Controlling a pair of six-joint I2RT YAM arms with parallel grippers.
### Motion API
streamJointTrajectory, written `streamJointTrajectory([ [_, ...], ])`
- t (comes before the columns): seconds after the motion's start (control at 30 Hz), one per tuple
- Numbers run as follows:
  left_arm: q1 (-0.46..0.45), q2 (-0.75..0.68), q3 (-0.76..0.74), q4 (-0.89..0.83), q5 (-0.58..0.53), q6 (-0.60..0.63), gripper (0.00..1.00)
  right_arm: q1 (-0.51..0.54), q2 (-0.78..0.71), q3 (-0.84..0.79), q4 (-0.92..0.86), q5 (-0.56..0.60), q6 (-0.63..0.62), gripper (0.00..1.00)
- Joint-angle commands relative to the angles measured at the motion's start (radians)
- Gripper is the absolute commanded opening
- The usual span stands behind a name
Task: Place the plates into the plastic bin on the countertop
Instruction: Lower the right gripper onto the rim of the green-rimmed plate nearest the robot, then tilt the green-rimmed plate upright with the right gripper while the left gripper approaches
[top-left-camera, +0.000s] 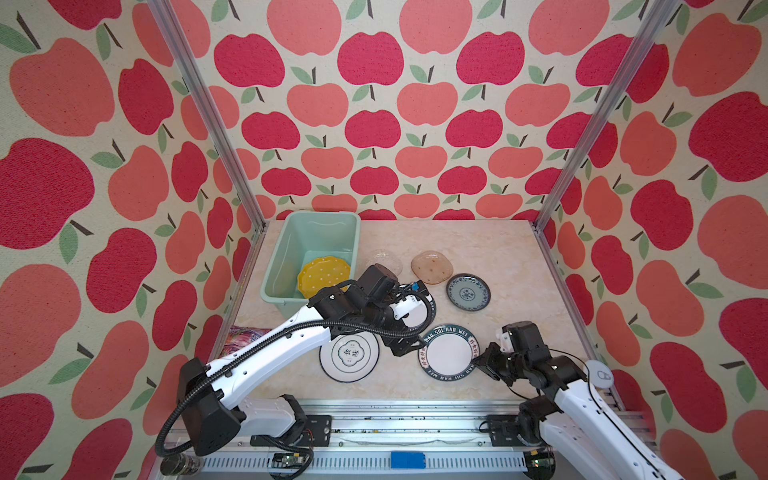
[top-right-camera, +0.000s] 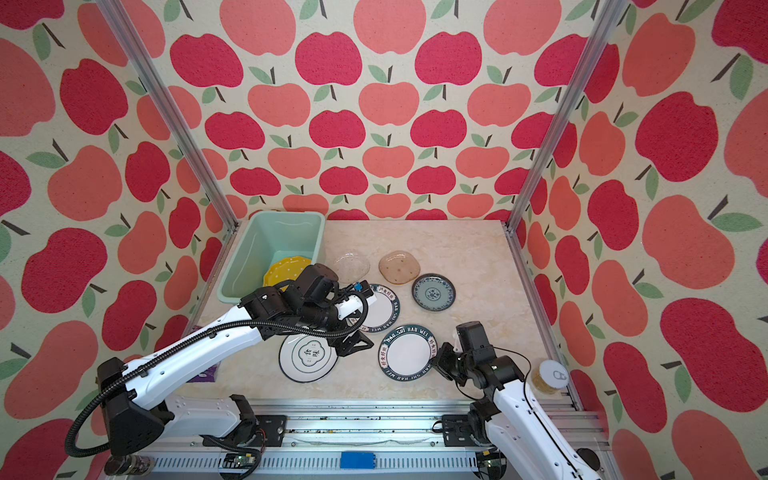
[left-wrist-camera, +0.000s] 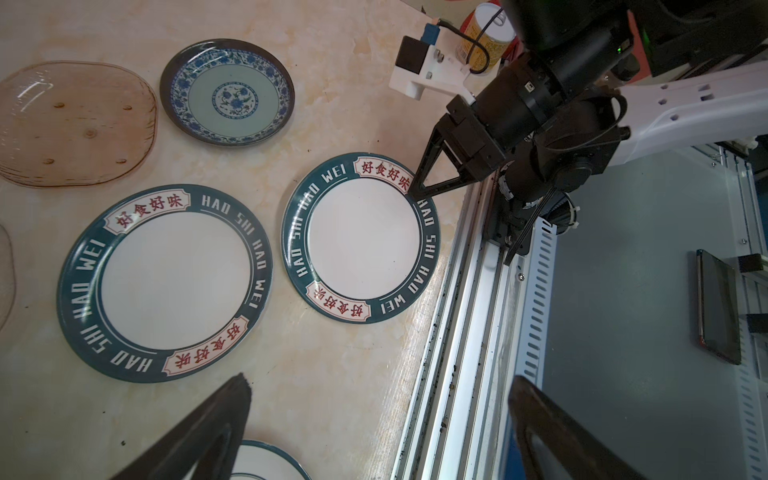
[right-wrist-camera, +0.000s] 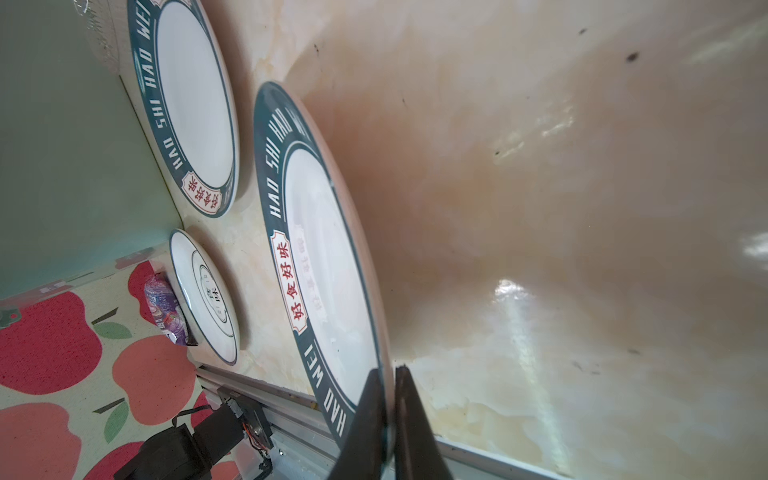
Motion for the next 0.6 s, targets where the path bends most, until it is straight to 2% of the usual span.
streamJointTrajectory([
  [0.0,0.03,-0.038,-0.003,0.059,-0.032,-0.063,0.99,-0.004,-0.029,0.073,-0.164,0.042,-0.01,0.0],
  [0.07,0.052,-0.053,0.006,0.067,-0.07,-0.091,0.99,-0.005,-0.032,0.112,-0.183,0.038,-0.011,0.0],
  [0.17,0.122,-0.072,0.023,0.071,-0.055,-0.168,0.99,-0.004,-0.022,0.18,-0.196,0.031,-0.027,0.0],
  [0.27,0.221,-0.112,0.001,0.128,0.034,-0.273,0.99,-0.004,0.009,0.259,-0.199,0.026,-0.062,0.0],
  [0.4,0.328,-0.176,-0.032,0.197,0.121,-0.349,1.0,-0.005,0.072,0.374,-0.197,0.01,-0.117,0.0],
  [0.47,0.371,-0.194,-0.024,0.197,0.153,-0.374,0.97,-0.004,0.104,0.435,-0.192,-0.001,-0.143,0.0],
  [0.57,0.451,-0.199,-0.009,0.201,0.261,-0.449,0.94,-0.004,0.154,0.526,-0.173,-0.024,-0.173,0.0],
])
